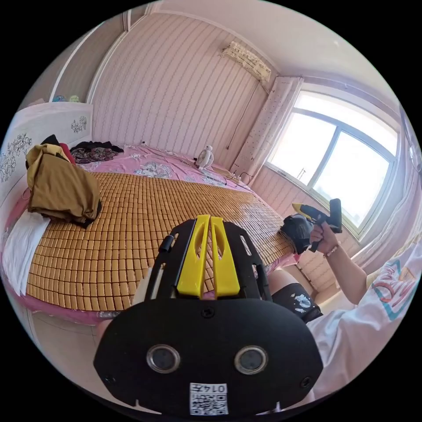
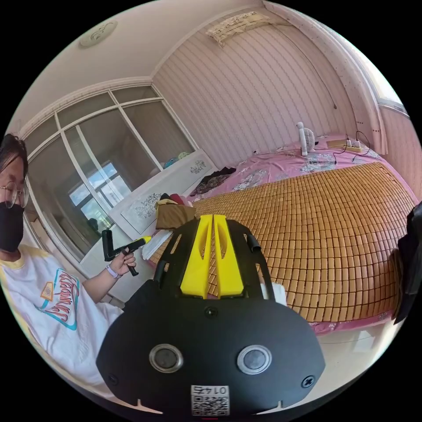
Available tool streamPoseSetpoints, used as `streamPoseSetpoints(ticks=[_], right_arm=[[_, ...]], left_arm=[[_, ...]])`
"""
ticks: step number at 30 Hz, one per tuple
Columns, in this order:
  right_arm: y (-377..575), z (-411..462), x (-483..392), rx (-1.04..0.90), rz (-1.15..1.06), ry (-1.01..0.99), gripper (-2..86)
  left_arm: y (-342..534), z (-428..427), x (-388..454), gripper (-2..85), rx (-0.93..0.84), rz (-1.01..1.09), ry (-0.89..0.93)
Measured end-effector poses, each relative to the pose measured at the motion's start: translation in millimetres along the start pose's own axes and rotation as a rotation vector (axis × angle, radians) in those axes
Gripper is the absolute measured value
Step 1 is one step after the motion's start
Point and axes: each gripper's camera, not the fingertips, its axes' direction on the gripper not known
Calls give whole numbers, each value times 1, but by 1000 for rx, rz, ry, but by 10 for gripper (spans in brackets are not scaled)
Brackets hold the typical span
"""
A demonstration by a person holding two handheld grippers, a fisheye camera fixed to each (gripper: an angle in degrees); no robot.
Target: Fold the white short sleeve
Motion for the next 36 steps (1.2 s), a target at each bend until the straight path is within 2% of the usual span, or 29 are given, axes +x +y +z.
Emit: streamPoseSetpoints(ticks=[5,15,21,27,33,36], right_arm=[[5,89,-48,-158,-121,-124,-3],[0,280,-137,-435,-295,-215,-6],[6,401,-206,-535,-486,-325,-10],[18,527,-266,-670,-616,-491,-9],[44,658,-336,-872,-860,-501,-9],[58,722,-365,-922,-963,-424,-10]], left_arm=[[26,-60,-41,-10,125,-54,-13],[69,-149,-141,-10,274,-222,-92],[90,-205,-186,-10,366,-195,-335],[117,-247,-261,-10,381,-324,-480],[149,-275,-338,-6,356,-480,-645],[161,-285,-373,10,364,-542,-689]])
